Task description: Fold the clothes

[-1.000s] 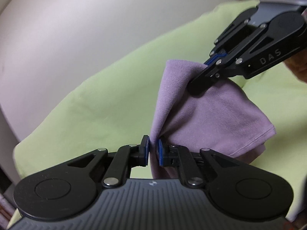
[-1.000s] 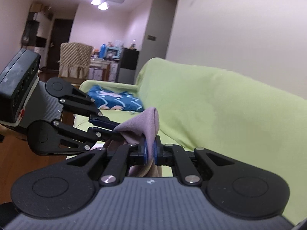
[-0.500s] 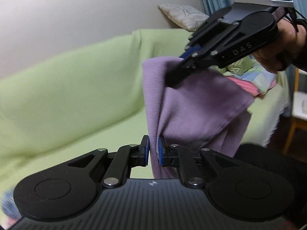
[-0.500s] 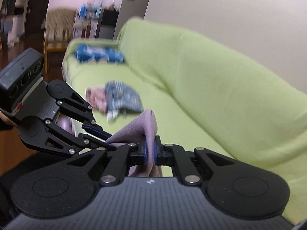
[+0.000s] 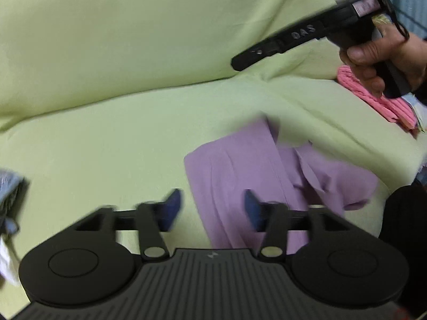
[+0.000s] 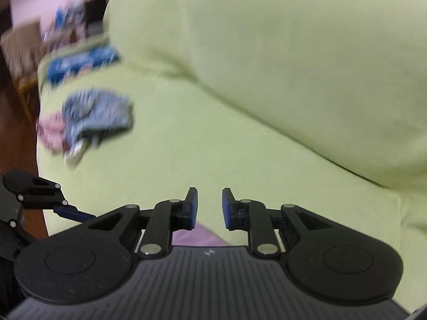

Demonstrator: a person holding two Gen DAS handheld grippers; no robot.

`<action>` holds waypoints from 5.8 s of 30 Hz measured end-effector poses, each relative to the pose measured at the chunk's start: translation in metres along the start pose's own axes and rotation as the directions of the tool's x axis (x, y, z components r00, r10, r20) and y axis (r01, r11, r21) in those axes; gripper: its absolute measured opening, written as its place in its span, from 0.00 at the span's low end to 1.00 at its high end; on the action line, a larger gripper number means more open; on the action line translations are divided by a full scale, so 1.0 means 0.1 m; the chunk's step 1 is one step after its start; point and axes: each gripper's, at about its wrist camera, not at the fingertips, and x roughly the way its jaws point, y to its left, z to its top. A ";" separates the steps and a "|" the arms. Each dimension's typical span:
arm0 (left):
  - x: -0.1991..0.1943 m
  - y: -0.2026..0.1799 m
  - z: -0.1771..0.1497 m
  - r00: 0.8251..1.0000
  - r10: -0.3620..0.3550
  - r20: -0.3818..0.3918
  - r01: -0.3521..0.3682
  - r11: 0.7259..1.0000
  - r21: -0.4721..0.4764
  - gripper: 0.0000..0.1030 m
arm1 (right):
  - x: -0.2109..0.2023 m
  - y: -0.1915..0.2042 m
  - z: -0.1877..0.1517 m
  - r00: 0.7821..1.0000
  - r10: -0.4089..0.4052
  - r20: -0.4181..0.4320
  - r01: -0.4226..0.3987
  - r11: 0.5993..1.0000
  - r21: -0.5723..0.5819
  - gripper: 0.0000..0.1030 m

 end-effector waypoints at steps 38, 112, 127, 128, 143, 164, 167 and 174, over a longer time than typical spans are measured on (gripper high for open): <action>0.03 1.05 -0.15 0.979 0.194 -0.062 -0.185 0.974 0.129 0.53 | -0.44 -0.14 -1.82 0.962 0.261 0.084 -0.262 0.787 0.558 0.03; 2.21 1.87 1.16 0.997 0.075 -0.009 -0.076 0.997 -0.019 0.47 | 1.18 -2.21 -0.93 0.953 -0.238 0.184 0.023 0.667 0.745 0.31; 2.48 1.28 1.01 0.992 -0.025 -0.126 0.063 0.951 0.302 0.07 | 1.15 -1.66 -1.15 0.985 -0.109 0.131 0.016 0.824 0.567 0.33; 2.50 1.32 1.08 0.996 0.019 -0.092 0.008 0.957 0.288 0.06 | 1.18 -1.65 -1.11 0.988 -0.091 0.123 0.010 0.839 0.544 0.33; 1.85 1.90 1.01 0.993 0.116 -0.008 -0.116 0.993 -0.034 0.47 | 1.28 -2.04 -0.82 0.975 -0.209 0.073 0.119 0.773 0.624 0.16; 0.31 -0.76 -0.53 0.996 0.079 -0.030 -0.071 0.974 0.215 0.72 | -0.46 0.51 -2.40 0.997 0.051 0.053 -0.074 0.726 0.684 0.40; 0.53 -0.90 -0.51 0.982 0.182 -0.050 -0.156 0.932 0.326 0.46 | -0.45 0.63 -2.49 0.997 0.071 0.041 -0.079 0.714 0.696 0.43; 0.22 -0.54 -0.52 0.966 0.256 -0.037 -0.247 0.954 0.169 0.05 | -0.29 0.85 -2.49 0.997 0.075 0.021 -0.073 0.793 0.605 0.46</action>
